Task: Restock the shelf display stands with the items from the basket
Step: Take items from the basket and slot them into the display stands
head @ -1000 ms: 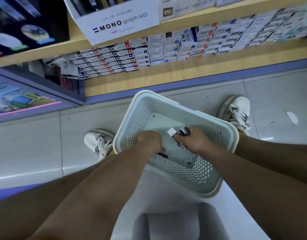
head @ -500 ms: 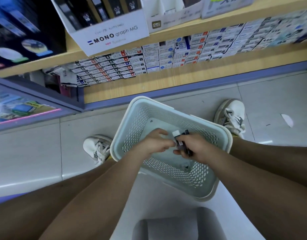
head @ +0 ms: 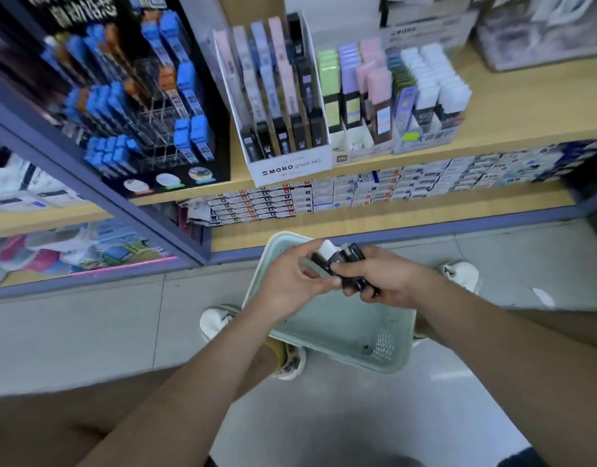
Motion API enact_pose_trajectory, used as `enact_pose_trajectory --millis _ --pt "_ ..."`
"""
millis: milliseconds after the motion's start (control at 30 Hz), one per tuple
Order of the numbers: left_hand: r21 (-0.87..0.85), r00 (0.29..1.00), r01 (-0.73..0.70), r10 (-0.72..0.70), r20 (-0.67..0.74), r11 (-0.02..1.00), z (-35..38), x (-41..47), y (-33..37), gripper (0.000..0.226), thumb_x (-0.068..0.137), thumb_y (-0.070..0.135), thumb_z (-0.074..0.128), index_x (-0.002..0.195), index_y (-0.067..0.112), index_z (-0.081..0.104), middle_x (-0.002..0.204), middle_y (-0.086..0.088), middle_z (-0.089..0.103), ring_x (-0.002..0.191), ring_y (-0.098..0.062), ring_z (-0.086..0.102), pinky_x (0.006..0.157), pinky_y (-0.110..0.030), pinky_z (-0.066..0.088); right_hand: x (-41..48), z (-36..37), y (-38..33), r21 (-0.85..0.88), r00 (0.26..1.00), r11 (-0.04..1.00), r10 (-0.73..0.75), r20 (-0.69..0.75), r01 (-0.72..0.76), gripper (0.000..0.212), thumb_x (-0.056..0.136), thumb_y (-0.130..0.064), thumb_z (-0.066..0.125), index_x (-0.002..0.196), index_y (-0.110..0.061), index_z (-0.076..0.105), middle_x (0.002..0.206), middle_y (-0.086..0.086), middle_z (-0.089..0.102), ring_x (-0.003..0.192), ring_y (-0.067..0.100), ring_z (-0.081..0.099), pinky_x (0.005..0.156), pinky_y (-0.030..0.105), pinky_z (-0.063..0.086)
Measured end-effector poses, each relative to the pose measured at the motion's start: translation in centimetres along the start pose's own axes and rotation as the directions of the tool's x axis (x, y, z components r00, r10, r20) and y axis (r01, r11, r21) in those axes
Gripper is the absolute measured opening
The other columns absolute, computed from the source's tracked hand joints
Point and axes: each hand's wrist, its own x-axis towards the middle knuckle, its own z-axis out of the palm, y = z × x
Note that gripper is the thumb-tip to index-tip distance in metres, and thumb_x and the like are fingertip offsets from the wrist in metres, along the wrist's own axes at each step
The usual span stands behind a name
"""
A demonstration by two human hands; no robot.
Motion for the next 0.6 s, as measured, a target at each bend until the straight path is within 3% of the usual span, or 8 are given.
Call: enact_pose_trajectory --millis 167,267,467,600 --pt "-0.051 0.994 -0.068 0.063 -0.089 0.996 -2.8 -1.4 4.1 0.032 0.077 0.005 0.076 0.105 0.016 0.066 0.084 0.002 0.063 0.068 -0.011 0.059 0.07 -0.024 0.053 -4.0 0.1 -4.6 -0.144 0.998 0.987 -0.069 0.015 0.07 0.008 0.094 -0.016 0.062 0.099 -0.011 0.062 0.072 0.006 0.071 0.055 0.01 0.061 0.038 0.013 0.027" --pt "-0.192 0.989 -0.103 0.08 -0.124 0.976 -4.5 -2.3 7.1 0.029 0.075 -0.004 0.074 0.096 0.014 0.067 0.079 -0.003 0.062 0.067 -0.013 0.061 0.067 -0.022 0.053 -6.0 0.3 -7.1 -0.097 0.992 0.987 -0.129 0.006 0.129 0.01 0.094 -0.013 0.061 0.103 -0.01 0.062 0.079 0.01 0.073 0.054 0.013 0.063 0.036 0.012 0.027" --pt "-0.205 0.964 -0.247 0.22 -0.147 0.947 -8.3 -3.9 12.9 0.016 0.076 -0.003 0.073 0.085 0.009 0.071 0.068 0.0 0.067 0.059 -0.009 0.062 0.065 -0.024 0.055 -10.0 1.0 -12.6 -0.083 0.973 0.973 -0.204 0.109 0.213 0.003 0.092 -0.011 0.061 0.094 -0.01 0.063 0.078 0.012 0.068 0.051 0.009 0.044 0.034 0.011 0.021" --pt "-0.166 0.98 -0.201 0.195 -0.049 0.965 -10.9 -4.4 15.7 0.009 0.079 0.003 0.072 0.087 0.006 0.068 0.067 -0.005 0.071 0.062 -0.012 0.067 0.061 -0.022 0.056 -11.0 1.9 -15.6 -0.136 0.943 0.934 -0.332 0.012 0.331 0.009 0.092 -0.012 0.063 0.098 -0.01 0.055 0.07 0.011 0.065 0.046 0.008 0.04 0.032 0.013 0.022"
